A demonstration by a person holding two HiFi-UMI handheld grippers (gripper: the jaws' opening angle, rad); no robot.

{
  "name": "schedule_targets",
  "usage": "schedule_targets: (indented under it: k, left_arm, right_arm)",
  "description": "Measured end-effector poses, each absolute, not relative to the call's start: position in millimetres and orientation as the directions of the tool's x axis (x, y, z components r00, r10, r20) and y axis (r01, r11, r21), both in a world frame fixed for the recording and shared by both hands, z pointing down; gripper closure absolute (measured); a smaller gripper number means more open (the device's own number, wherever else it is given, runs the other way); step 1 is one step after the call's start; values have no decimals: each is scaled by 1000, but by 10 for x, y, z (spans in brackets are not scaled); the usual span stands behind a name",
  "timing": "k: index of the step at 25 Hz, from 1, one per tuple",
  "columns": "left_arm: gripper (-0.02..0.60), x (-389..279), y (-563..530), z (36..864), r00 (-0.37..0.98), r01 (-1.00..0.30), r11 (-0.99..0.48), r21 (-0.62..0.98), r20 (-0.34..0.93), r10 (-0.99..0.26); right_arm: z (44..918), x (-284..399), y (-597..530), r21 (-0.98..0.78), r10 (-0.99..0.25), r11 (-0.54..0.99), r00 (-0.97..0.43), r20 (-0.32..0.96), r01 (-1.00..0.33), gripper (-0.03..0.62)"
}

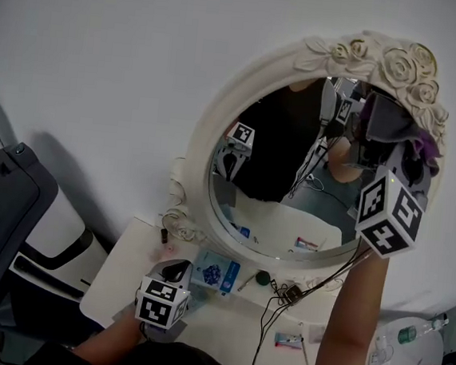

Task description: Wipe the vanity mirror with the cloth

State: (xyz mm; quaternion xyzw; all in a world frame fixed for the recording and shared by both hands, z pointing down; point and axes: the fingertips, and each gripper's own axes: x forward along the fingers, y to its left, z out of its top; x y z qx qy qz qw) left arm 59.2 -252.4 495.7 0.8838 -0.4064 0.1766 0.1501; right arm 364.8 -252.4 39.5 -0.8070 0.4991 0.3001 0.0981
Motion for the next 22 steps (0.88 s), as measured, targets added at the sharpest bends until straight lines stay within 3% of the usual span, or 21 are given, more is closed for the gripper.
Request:
schedule_targets:
  k: [9,22]
  left_arm:
    - [583,574,-2668,4998,603,-773,-622,124,447,-661]
    - [583,525,-2666,4980,592,-784,-609,120,439,-676]
  right_arm:
    - [255,3311,-2700,180,-783,-431,267,-562,-884,548]
    - [421,2225,-3165,446,-871,-336,93,-483,-829,548]
